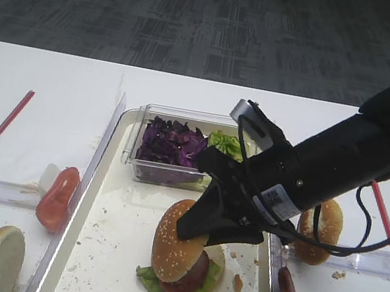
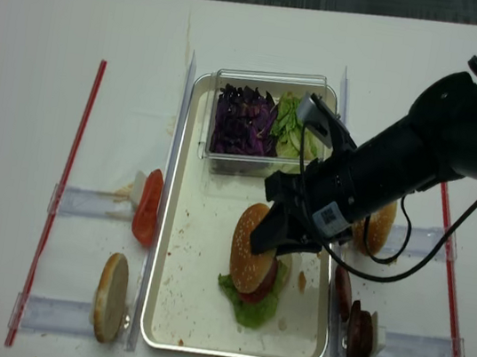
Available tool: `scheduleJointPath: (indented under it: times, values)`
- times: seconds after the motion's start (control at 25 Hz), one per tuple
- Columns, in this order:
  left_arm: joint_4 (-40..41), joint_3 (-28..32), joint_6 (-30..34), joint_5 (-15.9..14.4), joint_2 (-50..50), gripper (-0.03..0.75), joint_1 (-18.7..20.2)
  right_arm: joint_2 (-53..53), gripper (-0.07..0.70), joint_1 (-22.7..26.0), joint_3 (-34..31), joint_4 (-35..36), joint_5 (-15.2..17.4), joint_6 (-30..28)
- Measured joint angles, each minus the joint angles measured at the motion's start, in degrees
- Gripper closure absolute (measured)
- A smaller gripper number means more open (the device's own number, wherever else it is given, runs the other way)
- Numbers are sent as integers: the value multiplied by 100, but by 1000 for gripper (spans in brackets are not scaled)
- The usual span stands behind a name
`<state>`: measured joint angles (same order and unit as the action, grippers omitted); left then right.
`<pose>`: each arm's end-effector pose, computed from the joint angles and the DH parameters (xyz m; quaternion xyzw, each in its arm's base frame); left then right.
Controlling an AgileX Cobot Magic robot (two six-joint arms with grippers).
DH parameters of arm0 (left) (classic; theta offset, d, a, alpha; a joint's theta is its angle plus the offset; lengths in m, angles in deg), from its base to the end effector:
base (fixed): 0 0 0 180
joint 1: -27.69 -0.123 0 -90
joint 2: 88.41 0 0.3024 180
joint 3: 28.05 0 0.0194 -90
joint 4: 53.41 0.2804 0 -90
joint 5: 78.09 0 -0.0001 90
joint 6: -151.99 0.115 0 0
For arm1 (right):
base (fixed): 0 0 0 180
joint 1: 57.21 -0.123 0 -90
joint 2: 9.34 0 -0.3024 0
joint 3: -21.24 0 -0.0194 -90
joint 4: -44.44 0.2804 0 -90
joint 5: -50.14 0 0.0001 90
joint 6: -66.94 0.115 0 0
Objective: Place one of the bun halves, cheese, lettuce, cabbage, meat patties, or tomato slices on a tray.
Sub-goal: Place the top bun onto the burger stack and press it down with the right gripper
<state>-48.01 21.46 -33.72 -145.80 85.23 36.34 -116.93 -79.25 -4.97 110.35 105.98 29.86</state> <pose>0.0175 0.0075 0.2666 0.0177 0.8801 -0.0125 0.4743 0.2703 0.2032 0.1585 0.1148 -0.8961 -0.4285 0.0146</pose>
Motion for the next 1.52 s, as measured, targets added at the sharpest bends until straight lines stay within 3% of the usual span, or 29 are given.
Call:
scheduleJointPath:
  times: [0.88,1.2,1.52]
  values:
    - [0,0,0,0,0,278,0,-13,408,0,0,-676,-20,529]
    - [0,0,0,0,0,278,0,-13,212,0,0,-813,-54,532]
    - [0,0,0,0,0,278,0,-13,194,0,0,-1133,-185,679]
